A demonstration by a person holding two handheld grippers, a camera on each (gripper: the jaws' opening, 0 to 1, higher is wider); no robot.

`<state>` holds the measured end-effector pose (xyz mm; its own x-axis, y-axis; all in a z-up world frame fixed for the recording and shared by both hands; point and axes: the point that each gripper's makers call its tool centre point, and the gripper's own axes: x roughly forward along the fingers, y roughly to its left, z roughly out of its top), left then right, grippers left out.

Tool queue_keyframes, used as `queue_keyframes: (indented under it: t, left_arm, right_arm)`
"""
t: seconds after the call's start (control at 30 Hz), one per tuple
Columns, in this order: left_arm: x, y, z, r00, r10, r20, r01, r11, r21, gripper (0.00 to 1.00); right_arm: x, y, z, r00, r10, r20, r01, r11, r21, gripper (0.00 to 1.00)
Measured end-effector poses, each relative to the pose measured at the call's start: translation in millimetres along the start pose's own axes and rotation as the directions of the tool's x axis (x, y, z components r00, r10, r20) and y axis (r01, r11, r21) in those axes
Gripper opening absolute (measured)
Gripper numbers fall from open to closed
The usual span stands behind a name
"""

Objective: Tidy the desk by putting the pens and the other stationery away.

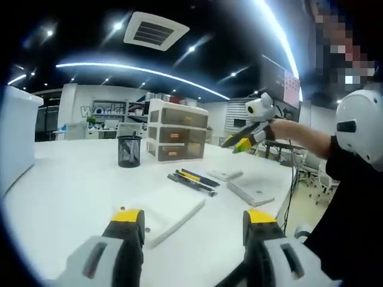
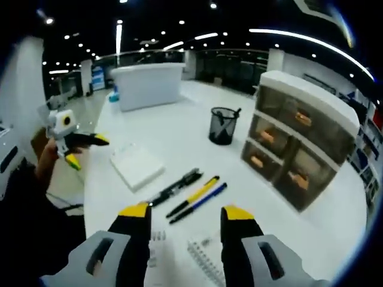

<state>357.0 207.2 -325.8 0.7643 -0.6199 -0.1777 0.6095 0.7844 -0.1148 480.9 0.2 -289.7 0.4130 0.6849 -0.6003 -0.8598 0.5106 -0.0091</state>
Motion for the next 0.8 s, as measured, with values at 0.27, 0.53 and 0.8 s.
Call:
queue_keyframes:
  t: [0.27, 0.53, 0.8]
  left_arm:
    - [-0.8, -5.0, 1.8, 1.000, -0.009, 0.004, 0.009, 1.000, 0.010, 0.66]
    - [-0.1, -11.4, -2.5, 1.000, -0.027, 0.003, 0.027, 1.000, 0.000, 0.66]
    - [-0.1, -16.7, -3.9, 0.999, -0.037, -0.001, 0.037, 0.999, 0.002, 0.65]
  right_arm:
    - [26.5, -6.3, 0.1, 0.995, 0.007, -0.099, -0.009, 1.000, -0.022, 0.38]
    - [51.6, -19.0, -9.0, 0.981, 0.001, -0.192, -0.005, 1.000, -0.024, 0.34]
    - [76.5, -26.0, -13.8, 0.965, -0.022, -0.260, 0.012, 0.999, -0.042, 0.28]
